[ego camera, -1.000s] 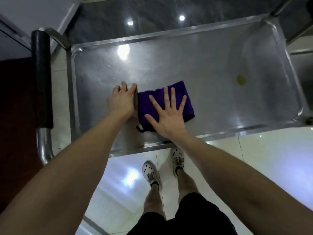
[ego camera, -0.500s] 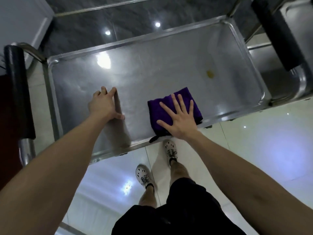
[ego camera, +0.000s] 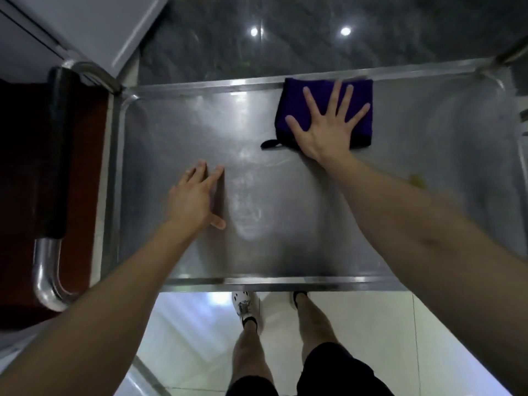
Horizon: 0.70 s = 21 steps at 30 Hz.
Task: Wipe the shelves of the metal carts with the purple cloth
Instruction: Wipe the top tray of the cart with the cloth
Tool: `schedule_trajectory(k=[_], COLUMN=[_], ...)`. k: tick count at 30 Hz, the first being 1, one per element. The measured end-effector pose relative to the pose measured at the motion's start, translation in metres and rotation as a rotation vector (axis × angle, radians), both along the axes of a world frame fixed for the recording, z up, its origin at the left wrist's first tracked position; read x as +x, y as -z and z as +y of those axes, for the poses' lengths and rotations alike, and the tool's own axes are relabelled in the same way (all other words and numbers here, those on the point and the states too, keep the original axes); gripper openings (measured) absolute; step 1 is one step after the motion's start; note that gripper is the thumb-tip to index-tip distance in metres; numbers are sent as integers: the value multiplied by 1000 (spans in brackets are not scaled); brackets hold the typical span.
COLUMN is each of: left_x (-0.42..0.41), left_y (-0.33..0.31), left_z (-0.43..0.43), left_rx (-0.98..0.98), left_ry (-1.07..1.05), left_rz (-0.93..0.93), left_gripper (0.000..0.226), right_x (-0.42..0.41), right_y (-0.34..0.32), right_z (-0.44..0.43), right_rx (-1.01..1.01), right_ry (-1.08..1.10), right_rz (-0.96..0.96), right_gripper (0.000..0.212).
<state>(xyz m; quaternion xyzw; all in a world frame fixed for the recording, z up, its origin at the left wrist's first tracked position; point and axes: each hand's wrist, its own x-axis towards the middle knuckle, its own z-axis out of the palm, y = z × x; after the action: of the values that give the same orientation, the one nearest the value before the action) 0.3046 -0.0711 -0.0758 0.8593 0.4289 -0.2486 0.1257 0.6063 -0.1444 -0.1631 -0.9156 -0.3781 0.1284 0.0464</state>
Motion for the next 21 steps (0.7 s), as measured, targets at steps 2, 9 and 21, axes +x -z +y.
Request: schedule_trajectory(k=[2, 9, 21], left_x=[0, -4, 0], left_y=[1, 6, -3], left_z=[0, 4, -6], left_rx=[3, 18, -31], left_ry=[-12, -25, -87], left_rz=[-6, -29, -51], left_gripper=[150, 149, 131], right_x=[-20, -79, -221], right_y=[2, 13, 20], right_z=[39, 66, -149], right_rx=[14, 61, 140], right_ry=[-60, -217, -424], right_rz=[-10, -25, -24], right_gripper=[91, 88, 82])
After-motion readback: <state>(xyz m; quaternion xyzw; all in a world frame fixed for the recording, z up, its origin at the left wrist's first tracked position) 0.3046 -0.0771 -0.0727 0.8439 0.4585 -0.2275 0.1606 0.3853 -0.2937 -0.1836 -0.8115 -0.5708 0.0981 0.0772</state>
